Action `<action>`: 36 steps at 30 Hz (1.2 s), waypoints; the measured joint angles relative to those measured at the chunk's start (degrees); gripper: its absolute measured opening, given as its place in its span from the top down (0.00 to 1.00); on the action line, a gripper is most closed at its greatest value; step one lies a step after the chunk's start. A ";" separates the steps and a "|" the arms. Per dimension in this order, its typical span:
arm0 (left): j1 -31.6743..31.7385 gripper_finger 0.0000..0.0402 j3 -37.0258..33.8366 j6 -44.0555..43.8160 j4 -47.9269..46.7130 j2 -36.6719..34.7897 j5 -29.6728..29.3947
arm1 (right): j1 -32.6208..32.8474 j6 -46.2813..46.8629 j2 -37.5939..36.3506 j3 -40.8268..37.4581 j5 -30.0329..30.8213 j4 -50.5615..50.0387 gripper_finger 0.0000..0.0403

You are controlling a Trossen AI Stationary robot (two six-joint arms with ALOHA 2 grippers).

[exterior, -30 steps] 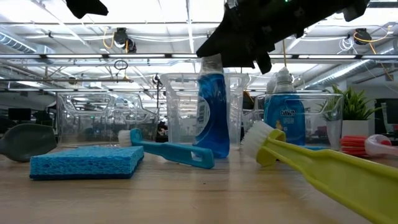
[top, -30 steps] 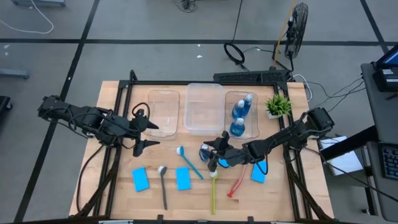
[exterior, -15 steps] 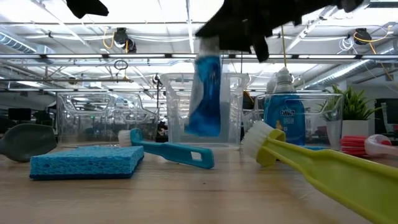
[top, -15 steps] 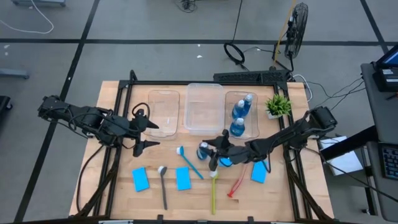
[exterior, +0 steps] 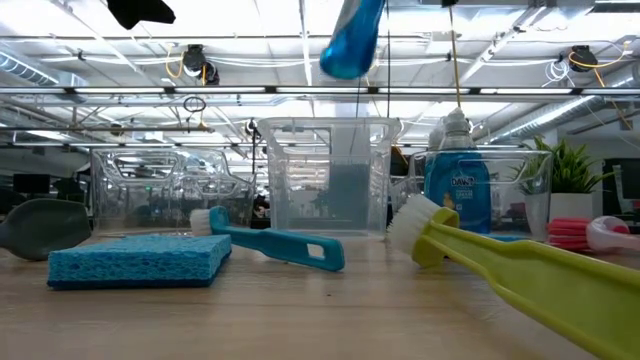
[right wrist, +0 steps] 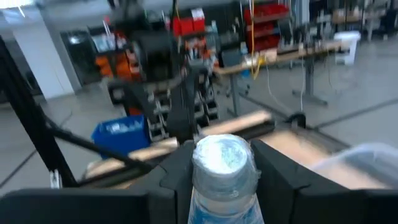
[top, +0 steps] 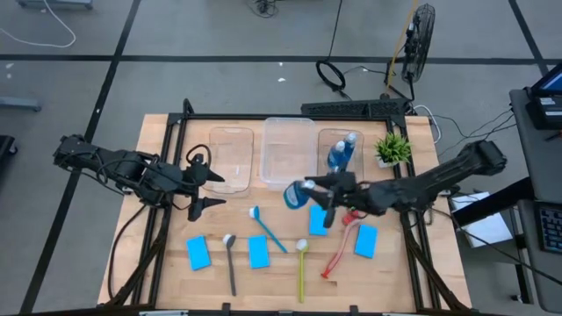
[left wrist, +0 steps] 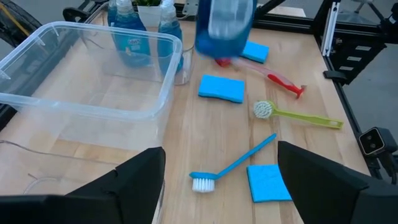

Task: Pick & Place Kitchen Sink Supplies
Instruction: Put the blue dishwashing liquid into the right transparent bin

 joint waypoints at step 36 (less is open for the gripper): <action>0.00 0.23 0.01 0.44 -0.07 0.00 -0.08 | 16.58 -35.49 -24.35 0.09 52.45 -12.78 0.70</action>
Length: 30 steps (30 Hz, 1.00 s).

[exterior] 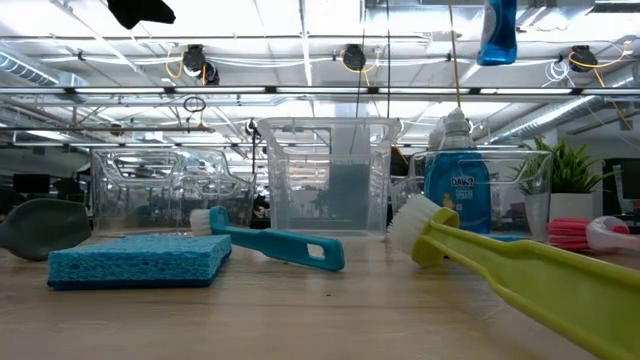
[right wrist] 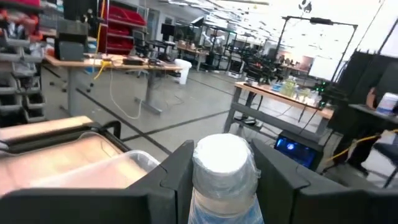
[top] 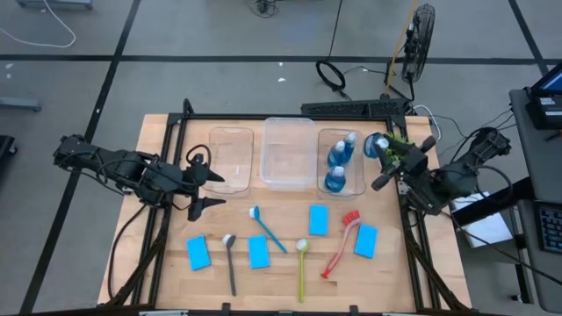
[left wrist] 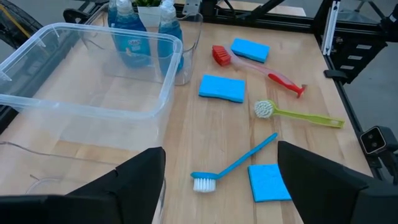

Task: Pick & Place Kitchen Sink Supplies
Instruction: Put the blue dishwashing liquid into the right transparent bin

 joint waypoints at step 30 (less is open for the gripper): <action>0.01 0.21 0.00 -0.12 1.09 0.00 -0.03 | 0.16 25.62 -6.18 -23.30 -0.45 1.75 0.70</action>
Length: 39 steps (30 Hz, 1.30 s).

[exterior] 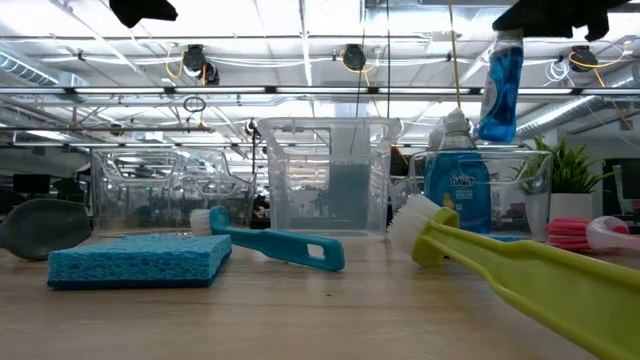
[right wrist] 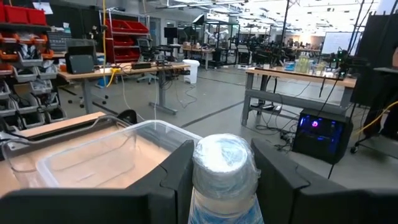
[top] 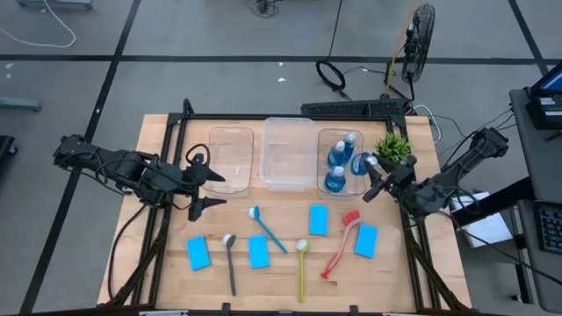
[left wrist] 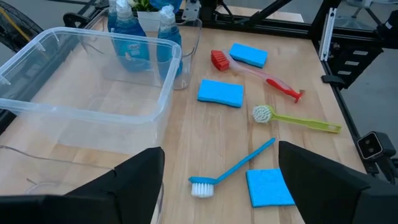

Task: Pick & Place Kitchen Sink Supplies
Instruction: Put the blue dishwashing liquid into the right transparent bin

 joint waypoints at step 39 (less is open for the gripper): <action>0.33 0.18 0.01 -1.17 0.16 0.01 0.07 | -17.74 23.20 -4.38 -8.51 -24.35 -17.26 0.70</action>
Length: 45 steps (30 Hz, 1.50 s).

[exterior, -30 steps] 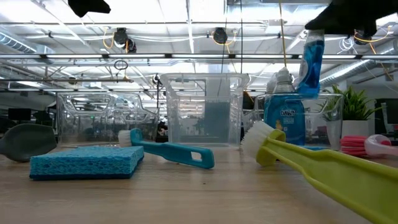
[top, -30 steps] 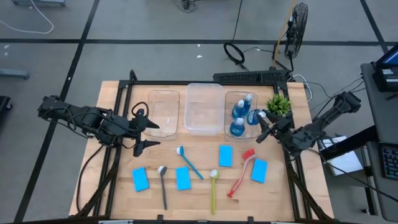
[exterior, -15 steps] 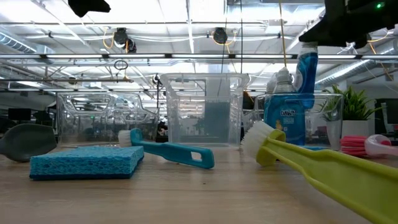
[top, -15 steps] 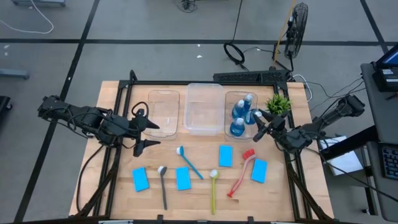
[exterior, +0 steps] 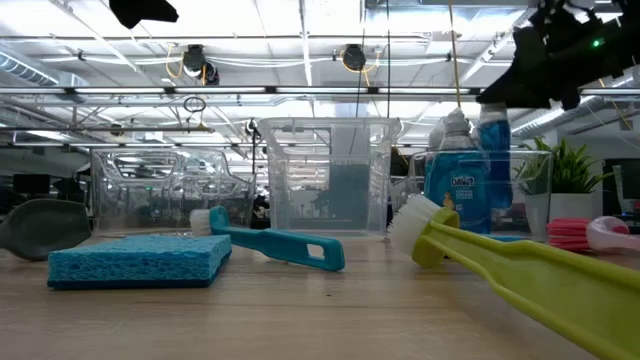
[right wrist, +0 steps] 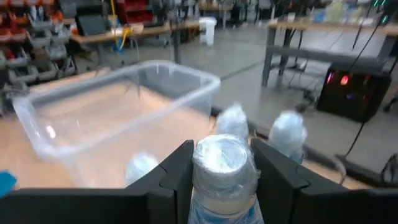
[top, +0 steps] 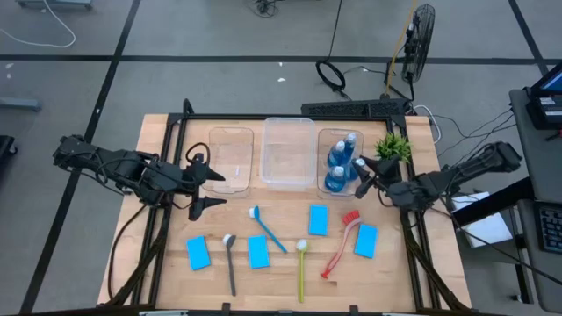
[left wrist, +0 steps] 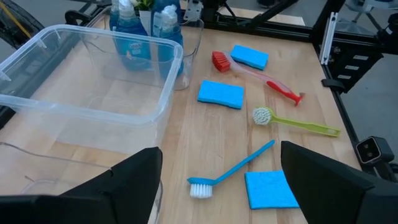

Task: Pick & Place Kitchen Sink Supplies
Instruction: Put the blue dishwashing liquid into the right transparent bin

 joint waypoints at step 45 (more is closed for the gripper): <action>0.00 0.24 0.01 -0.07 -0.03 -0.01 0.00 | -10.79 -0.04 -2.80 0.09 -15.65 -2.20 0.52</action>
